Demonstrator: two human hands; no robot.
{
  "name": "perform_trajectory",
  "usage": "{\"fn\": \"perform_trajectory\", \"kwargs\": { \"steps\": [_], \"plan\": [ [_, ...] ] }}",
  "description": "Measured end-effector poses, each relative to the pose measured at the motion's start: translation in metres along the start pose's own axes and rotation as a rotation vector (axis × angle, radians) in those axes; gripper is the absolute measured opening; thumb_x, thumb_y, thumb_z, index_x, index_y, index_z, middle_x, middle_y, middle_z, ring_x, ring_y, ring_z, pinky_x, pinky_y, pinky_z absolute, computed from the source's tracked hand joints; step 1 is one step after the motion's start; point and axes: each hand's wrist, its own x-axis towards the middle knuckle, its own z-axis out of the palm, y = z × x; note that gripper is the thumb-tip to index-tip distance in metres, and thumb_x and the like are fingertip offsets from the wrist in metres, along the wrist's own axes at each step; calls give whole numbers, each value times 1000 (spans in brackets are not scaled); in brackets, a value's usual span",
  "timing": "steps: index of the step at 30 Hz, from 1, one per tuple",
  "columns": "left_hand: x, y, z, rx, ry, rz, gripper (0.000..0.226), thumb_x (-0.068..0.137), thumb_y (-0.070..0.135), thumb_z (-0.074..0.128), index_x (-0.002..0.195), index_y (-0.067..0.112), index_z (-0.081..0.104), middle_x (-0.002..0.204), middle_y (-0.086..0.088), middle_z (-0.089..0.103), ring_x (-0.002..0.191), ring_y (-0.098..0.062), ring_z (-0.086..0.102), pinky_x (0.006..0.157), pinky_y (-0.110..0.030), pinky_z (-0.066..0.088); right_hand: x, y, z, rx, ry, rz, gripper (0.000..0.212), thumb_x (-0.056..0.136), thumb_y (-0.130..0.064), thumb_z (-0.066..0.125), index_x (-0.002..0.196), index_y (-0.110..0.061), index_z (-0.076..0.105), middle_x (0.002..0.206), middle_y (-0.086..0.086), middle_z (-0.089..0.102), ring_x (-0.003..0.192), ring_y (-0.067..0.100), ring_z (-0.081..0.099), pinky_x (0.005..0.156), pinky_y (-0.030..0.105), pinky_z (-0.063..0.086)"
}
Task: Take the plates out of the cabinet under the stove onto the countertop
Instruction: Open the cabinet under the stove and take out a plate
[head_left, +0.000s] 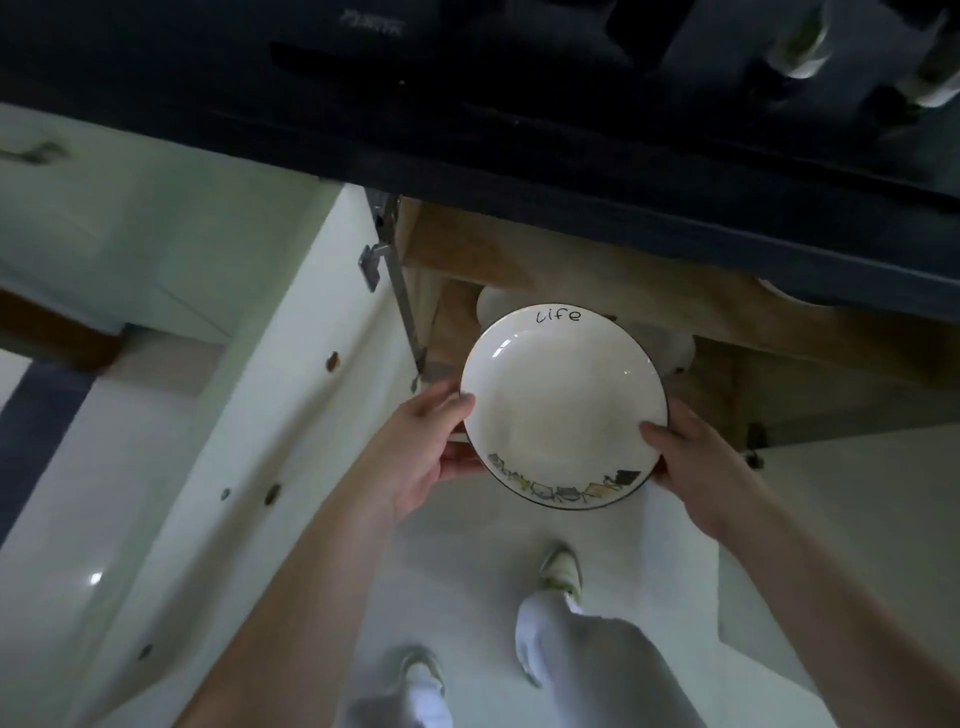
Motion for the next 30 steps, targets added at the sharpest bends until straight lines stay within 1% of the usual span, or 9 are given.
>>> {"fn": "perform_trajectory", "kwargs": {
  "steps": [3,7,11,14,17,21,25,28,30],
  "plan": [
    [-42,1,1,-2,-21,-59,26,101,16,52,118,29,65,111,-8,74,91,-35,73,74,-41,62,-41,-2,2,39,48,42,34,96,-4,47,109,-33,59,107,-3,70,94,19,64,92,48,50],
    [-102,17,3,3,-41,-99,26,101,17,51,118,31,65,117,-8,72,95,-36,72,74,-39,61,-104,-16,-1,35,46,67,40,96,-6,46,112,-40,59,113,-3,69,104,24,64,92,48,53],
    [-172,31,-2,19,-63,-97,28,101,19,52,117,35,68,116,-8,72,96,-35,72,75,-38,60,-178,-32,-5,38,16,65,43,95,-7,48,101,-46,66,108,-1,72,93,20,68,70,31,59],
    [-228,40,-10,21,-66,-97,30,100,17,52,117,34,70,111,-9,73,93,-35,72,73,-38,60,-236,-37,-5,44,-4,62,39,96,-9,48,105,-43,65,105,-2,71,90,18,68,59,21,55],
    [-278,45,-17,9,-69,-83,29,100,16,53,113,33,72,106,-9,75,92,-33,73,73,-39,60,-287,-45,-3,22,-35,34,34,96,-10,49,119,-32,61,108,-5,69,95,17,67,59,24,57],
    [-333,53,-22,-38,-64,-51,31,100,14,52,103,33,76,102,-8,76,87,-27,73,71,-39,60,-340,-70,-7,-11,-56,-47,30,96,-8,51,106,-32,66,91,-12,73,79,7,70,56,23,56],
    [-371,65,-12,-50,-59,83,31,99,8,52,112,27,74,100,-4,74,88,-15,70,73,-46,60,-376,-93,-20,-8,-87,-141,28,97,-9,51,105,-33,62,86,-18,73,78,2,69,54,19,55],
    [-393,79,4,14,-18,188,34,99,7,51,107,30,75,94,-2,70,85,-12,67,70,-44,60,-393,-103,-30,7,-87,-209,28,97,-10,53,116,-28,61,94,-13,73,82,9,71,57,23,57],
    [-408,86,15,48,18,241,34,98,8,51,104,31,76,94,-4,69,87,-15,64,69,-42,60,-402,-107,-37,36,-79,-252,37,97,-12,55,129,-30,55,109,-6,70,94,17,69,60,28,59]
  ]
}}
